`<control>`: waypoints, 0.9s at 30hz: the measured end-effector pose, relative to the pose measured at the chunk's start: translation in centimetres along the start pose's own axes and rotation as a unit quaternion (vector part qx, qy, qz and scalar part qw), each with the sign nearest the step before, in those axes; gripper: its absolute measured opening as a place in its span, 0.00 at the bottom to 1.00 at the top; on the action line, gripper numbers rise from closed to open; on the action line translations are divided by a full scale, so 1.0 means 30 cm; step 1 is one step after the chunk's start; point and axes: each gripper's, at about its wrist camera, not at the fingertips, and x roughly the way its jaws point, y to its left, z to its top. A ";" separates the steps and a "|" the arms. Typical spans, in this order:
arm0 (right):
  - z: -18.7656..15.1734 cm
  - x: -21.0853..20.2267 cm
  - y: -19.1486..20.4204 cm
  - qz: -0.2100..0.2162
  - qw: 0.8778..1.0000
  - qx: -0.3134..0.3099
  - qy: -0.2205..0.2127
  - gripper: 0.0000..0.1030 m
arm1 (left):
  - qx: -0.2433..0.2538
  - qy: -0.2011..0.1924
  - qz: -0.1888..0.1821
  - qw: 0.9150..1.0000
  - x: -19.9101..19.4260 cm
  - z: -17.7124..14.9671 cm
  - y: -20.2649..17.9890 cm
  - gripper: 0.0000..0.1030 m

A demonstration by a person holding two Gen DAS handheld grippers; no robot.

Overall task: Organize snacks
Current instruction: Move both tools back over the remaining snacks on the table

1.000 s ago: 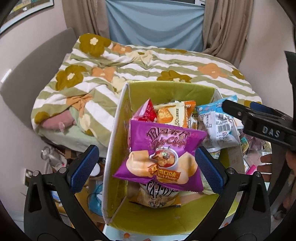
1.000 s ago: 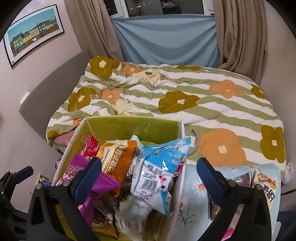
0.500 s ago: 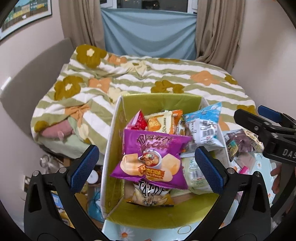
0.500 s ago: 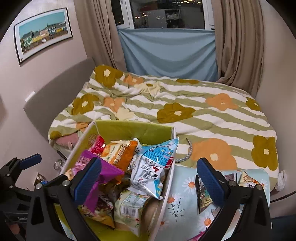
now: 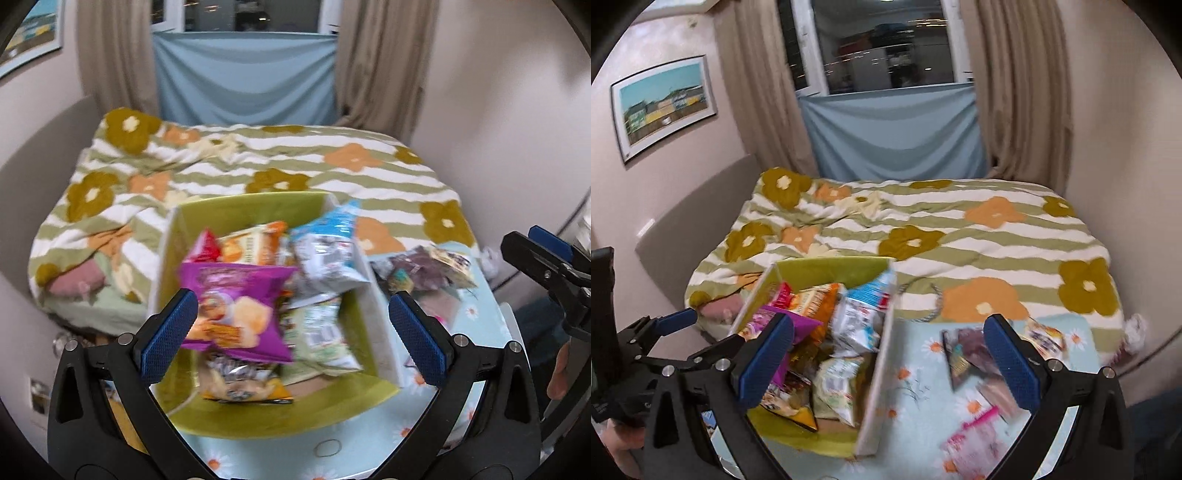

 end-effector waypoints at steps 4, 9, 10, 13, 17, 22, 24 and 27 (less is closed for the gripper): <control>-0.028 -0.063 -0.086 -0.036 0.999 0.009 -0.010 1.00 | 0.026 0.003 -0.024 0.999 0.024 0.011 -0.098 1.00; -0.053 -0.103 -0.228 -0.049 0.999 0.019 -0.003 0.99 | 0.051 0.007 -0.042 0.998 0.057 0.039 -0.227 1.00; -0.057 -0.107 -0.261 -0.054 0.998 0.018 -0.001 0.99 | 0.054 0.009 -0.042 0.998 0.067 0.043 -0.251 1.00; -0.064 -0.098 -0.360 -0.058 0.998 0.011 0.009 0.99 | 0.063 0.020 -0.035 0.997 0.122 0.057 -0.347 1.00; -0.069 -0.059 -0.484 -0.045 0.998 0.006 0.038 1.00 | 0.052 0.044 -0.035 0.997 0.205 0.066 -0.455 1.00; -0.073 0.010 -0.626 -0.013 0.997 -0.017 0.069 0.99 | 0.035 0.074 -0.018 0.996 0.333 0.078 -0.572 1.00; -0.074 0.048 -0.673 0.000 0.996 -0.027 0.080 0.99 | 0.022 0.085 -0.011 0.996 0.387 0.082 -0.607 1.00; -0.079 0.115 -0.730 0.023 0.994 -0.041 0.100 0.99 | 0.007 0.104 0.004 0.995 0.466 0.084 -0.641 1.00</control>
